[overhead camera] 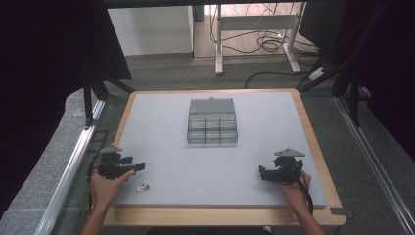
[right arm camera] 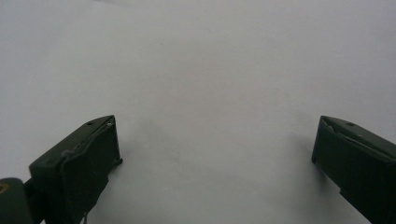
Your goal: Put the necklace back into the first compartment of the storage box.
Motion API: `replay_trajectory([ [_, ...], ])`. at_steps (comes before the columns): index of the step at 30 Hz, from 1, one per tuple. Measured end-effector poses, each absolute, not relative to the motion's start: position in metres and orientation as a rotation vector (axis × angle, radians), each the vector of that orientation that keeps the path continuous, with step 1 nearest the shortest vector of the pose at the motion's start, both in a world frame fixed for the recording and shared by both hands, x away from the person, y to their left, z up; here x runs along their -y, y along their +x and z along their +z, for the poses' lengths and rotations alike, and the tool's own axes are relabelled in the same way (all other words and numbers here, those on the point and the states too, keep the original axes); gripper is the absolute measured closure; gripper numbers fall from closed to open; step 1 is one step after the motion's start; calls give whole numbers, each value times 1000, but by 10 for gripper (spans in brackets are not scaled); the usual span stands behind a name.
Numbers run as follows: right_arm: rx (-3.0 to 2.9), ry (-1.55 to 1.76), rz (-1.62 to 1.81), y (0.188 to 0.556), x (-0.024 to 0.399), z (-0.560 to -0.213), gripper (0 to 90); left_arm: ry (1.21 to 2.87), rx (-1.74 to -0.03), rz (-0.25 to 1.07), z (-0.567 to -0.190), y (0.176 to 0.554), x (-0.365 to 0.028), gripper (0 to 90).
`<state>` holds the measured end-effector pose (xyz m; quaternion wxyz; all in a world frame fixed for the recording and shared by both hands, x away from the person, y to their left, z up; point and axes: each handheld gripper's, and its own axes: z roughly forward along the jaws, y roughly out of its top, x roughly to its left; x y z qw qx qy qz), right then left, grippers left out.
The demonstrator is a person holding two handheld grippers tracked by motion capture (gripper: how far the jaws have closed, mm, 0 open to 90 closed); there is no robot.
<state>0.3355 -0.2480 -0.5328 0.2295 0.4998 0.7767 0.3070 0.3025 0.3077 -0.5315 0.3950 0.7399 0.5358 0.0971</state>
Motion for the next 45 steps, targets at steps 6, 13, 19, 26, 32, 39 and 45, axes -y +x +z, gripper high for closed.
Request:
replay_trajectory([
  [6, -2143, 1360, 843, 334, 249, -533, 14, 1856, -1359, 269, -528, 295, -310, 277],
  [13, -2142, 1355, 844, 333, 249, -533, 21, 1848, -1350, 259, -527, 285, -320, 261],
  [19, -2139, 1360, 841, 333, 249, -533, 20, 1871, -1332, 251, -528, 288, -319, 267],
  [26, -2138, 1359, 843, 333, 249, -533, 21, 1911, -1332, 272, -523, 285, -317, 316],
  [32, -2139, 1360, 843, 333, 249, -533, 21, 1905, -1310, 280, -514, 282, -316, 353],
  [39, -2140, 1362, 844, 333, 249, -533, 21, 1948, -1271, 258, -507, 283, -314, 382],
  [45, -2141, 1361, 843, 333, 249, -533, 21, 1965, -1249, 263, -500, 278, -310, 386],
])
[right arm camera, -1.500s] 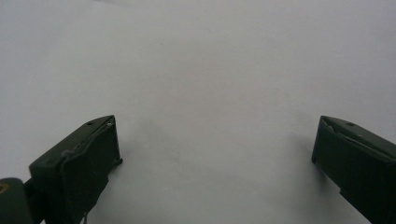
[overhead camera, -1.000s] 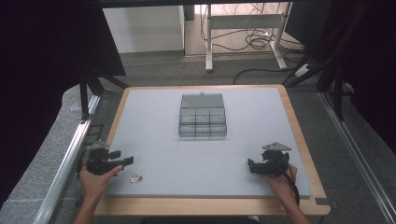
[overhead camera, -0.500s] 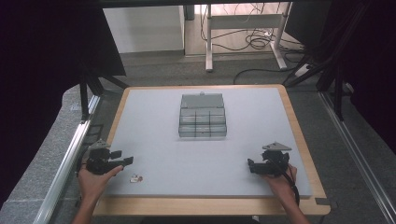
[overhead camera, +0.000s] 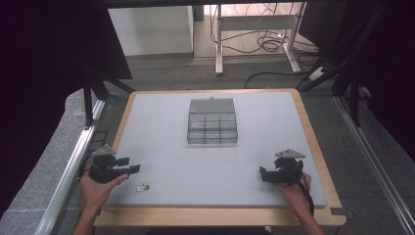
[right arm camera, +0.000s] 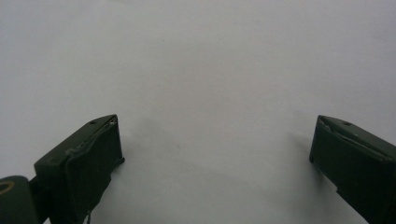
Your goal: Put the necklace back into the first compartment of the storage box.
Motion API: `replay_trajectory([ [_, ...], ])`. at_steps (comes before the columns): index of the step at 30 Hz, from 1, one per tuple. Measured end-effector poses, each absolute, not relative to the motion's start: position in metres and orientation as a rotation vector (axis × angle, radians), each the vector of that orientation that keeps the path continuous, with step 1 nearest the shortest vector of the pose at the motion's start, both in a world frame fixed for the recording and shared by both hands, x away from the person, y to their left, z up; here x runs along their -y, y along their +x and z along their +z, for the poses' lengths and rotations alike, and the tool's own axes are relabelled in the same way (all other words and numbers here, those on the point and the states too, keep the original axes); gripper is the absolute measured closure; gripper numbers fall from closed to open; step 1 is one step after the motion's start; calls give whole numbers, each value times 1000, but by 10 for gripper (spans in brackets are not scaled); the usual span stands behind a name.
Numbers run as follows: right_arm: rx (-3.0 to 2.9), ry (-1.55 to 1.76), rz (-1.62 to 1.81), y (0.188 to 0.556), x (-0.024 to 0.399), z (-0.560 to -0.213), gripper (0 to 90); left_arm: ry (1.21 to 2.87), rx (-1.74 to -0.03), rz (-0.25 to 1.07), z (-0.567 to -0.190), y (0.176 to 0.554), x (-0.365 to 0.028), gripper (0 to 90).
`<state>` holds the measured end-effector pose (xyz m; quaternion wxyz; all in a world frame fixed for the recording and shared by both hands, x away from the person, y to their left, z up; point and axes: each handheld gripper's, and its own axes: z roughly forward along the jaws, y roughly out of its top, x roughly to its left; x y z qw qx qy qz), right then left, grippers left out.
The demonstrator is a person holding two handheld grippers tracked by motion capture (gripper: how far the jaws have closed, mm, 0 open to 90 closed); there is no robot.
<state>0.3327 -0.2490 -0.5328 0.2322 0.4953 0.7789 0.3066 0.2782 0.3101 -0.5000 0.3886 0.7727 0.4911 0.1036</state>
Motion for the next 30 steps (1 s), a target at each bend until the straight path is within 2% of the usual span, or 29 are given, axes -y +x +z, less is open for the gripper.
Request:
replay_trajectory([
  [18, -2141, 1361, 843, 333, 249, -533, 22, 2015, -1203, 192, -495, 259, -299, 408],
  [24, -2140, 1362, 845, 333, 249, -533, 21, 2045, -1194, 144, -504, 245, -294, 424],
  [30, -2140, 1361, 844, 333, 249, -533, 21, 2095, -1196, 135, -513, 249, -285, 458],
])
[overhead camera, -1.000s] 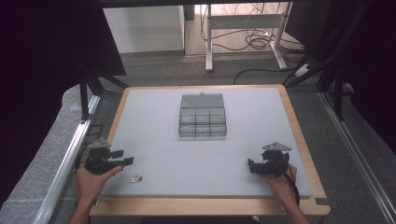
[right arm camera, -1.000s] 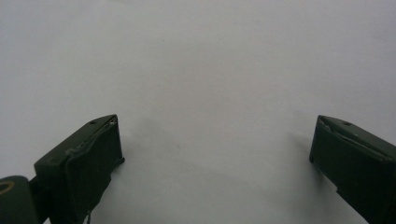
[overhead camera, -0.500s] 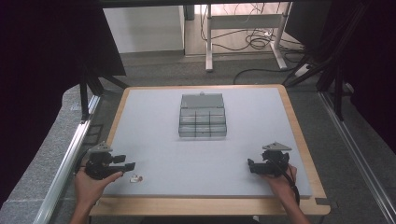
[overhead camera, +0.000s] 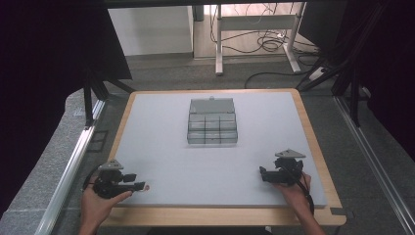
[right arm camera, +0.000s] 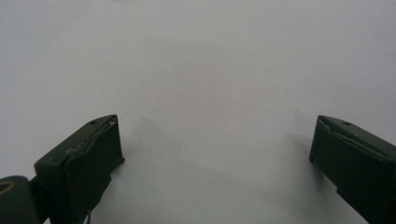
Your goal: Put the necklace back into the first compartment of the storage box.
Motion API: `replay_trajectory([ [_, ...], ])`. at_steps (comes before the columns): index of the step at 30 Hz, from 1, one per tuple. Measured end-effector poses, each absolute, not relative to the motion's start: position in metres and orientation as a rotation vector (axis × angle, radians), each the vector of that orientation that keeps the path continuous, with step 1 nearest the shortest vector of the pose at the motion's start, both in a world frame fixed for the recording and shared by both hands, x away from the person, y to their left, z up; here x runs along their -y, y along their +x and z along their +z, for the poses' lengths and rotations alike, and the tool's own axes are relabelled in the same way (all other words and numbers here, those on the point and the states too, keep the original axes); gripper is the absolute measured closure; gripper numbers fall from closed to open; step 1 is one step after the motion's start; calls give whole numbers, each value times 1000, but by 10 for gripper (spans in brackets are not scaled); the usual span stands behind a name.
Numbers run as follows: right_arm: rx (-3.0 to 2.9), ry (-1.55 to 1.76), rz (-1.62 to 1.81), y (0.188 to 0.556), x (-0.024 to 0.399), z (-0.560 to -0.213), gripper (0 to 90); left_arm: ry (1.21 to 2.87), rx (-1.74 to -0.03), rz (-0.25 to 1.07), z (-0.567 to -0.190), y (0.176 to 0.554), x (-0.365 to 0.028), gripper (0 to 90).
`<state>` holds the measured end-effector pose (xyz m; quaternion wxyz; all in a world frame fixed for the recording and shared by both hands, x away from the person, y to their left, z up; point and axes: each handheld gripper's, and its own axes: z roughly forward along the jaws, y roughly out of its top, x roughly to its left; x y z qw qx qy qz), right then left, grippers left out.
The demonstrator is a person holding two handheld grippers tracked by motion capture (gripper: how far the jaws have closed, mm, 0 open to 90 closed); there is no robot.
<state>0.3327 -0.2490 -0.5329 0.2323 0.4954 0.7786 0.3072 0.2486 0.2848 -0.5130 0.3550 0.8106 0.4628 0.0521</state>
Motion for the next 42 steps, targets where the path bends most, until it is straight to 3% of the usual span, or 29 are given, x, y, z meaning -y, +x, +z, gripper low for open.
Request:
replay_trajectory([
  [6, -2140, 1362, 844, 333, 249, -533, 21, 2188, -1166, 120, -520, 251, -272, 525],
  [42, -2140, 1358, 842, 333, 249, -533, 21, 2313, -1140, 242, -529, 255, -253, 888],
])
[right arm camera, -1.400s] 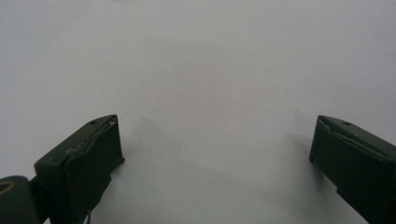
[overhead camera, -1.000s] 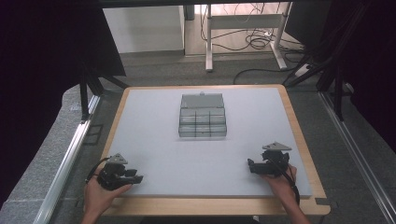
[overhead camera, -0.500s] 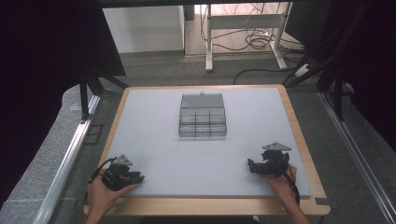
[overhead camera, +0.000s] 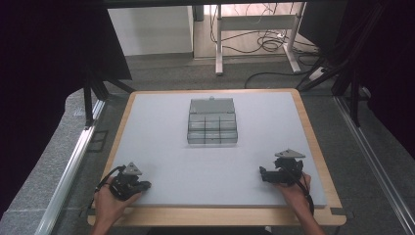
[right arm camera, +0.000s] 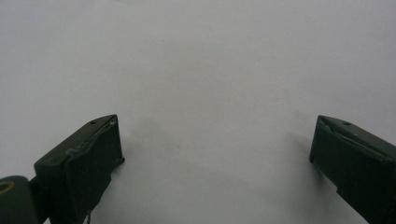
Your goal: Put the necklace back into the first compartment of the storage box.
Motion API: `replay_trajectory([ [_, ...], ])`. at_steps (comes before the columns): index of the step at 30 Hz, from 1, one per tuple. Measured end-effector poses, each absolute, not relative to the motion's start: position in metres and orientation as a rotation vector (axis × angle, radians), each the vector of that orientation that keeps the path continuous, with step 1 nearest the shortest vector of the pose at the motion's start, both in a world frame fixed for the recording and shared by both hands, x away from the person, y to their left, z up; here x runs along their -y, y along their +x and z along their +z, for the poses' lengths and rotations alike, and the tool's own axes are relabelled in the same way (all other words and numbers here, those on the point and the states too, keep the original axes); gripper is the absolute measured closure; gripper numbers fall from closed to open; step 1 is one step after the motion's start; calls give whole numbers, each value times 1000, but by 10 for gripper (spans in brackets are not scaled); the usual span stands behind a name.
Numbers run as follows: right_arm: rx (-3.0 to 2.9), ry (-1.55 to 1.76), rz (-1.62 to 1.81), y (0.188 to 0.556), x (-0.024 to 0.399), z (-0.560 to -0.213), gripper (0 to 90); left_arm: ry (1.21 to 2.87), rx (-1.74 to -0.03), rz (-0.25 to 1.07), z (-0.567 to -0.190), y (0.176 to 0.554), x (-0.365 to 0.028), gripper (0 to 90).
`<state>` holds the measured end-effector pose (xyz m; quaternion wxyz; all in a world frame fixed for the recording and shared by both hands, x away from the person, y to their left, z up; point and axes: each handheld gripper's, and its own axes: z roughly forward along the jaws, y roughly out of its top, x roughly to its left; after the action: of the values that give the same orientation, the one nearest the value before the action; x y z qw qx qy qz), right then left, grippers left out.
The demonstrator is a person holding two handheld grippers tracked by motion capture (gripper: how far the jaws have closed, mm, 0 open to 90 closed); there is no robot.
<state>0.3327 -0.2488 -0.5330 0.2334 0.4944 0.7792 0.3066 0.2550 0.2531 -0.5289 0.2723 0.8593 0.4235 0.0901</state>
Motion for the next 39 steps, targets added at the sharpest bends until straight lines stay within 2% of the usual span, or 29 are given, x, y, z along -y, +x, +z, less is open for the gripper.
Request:
replay_trajectory([
  [39, -2141, 1362, 843, 333, 249, -533, 20, 2150, -1140, 206, -511, 254, -273, 893],
])
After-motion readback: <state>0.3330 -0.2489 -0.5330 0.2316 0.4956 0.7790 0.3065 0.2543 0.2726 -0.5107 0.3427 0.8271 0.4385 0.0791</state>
